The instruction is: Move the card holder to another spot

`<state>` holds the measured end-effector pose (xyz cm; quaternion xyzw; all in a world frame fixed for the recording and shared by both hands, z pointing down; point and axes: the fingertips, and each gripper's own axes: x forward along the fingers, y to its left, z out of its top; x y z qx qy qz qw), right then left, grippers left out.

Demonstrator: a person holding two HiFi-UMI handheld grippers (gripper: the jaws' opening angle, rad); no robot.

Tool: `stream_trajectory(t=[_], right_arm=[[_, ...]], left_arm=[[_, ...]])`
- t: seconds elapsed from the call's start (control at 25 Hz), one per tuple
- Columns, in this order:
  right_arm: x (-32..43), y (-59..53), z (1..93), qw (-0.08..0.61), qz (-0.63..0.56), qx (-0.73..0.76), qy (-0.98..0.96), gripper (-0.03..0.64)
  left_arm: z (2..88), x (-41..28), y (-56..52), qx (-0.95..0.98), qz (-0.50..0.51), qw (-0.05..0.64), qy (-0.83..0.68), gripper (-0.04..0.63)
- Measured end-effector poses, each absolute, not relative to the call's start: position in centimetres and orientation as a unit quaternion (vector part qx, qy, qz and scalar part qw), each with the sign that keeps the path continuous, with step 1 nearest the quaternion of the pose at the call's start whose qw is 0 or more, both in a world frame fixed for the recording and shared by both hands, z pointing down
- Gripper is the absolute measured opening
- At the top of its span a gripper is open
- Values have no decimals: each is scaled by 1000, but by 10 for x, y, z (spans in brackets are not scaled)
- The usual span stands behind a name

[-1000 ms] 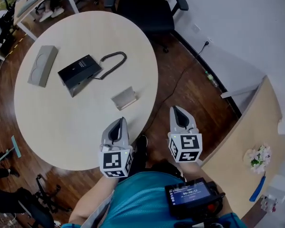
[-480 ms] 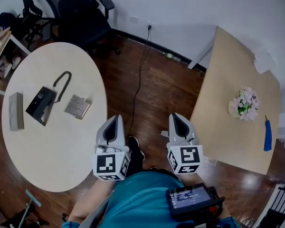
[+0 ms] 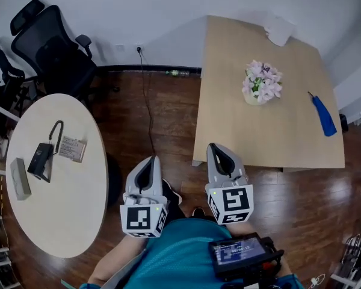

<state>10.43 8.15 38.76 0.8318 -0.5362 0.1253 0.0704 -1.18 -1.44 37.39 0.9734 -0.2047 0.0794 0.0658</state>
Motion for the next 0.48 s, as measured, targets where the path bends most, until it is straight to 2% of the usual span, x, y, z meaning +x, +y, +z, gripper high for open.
stream_trajectory(t=[0.28, 0.48], right_arm=[[86, 178, 384, 54, 130, 843, -520, -8], [71, 206, 379, 41, 139, 846, -514, -8]], left_arm=[[351, -28, 75, 977, 68, 59, -194, 15], [330, -37, 100, 980, 64, 37, -182, 15]])
